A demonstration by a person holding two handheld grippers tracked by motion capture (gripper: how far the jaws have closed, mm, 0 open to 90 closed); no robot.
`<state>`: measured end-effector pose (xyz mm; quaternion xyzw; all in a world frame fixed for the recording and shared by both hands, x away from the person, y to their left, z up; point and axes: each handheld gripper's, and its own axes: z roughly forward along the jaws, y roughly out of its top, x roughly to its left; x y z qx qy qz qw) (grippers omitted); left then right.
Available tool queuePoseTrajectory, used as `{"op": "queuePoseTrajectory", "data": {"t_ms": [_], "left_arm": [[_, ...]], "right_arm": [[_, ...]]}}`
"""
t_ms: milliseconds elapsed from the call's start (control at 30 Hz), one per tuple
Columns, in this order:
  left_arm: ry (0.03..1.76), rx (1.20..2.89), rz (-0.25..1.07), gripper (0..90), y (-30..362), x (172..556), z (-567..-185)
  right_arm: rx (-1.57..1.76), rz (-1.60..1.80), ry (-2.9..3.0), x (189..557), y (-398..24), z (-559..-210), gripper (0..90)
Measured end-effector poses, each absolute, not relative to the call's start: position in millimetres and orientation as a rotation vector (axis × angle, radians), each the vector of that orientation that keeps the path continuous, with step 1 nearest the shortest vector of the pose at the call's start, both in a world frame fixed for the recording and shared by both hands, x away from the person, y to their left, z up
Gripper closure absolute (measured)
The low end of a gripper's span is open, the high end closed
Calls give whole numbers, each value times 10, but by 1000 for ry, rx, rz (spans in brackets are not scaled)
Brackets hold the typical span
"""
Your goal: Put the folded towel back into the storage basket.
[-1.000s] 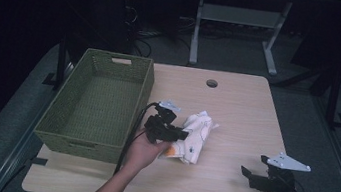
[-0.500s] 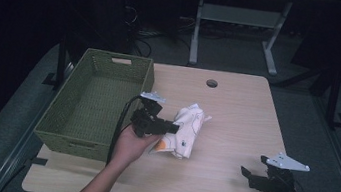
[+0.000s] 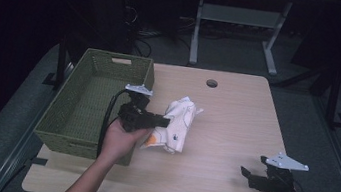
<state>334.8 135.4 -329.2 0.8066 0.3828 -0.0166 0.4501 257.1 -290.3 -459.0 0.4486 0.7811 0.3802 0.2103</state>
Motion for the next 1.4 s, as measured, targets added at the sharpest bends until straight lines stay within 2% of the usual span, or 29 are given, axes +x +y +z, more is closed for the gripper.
{"op": "queuePoseTrajectory", "data": {"t_ms": [467,1400], "left_arm": [[970,1984,-31,798,1573,3391,-3144],[1046,1912,-7,798,2311,3457,-2993]], "right_arm": [[1254,1055,2169,2579,-2914,-4599,158],[1261,1033,2176,2591,-2900,-4622,158]]}}
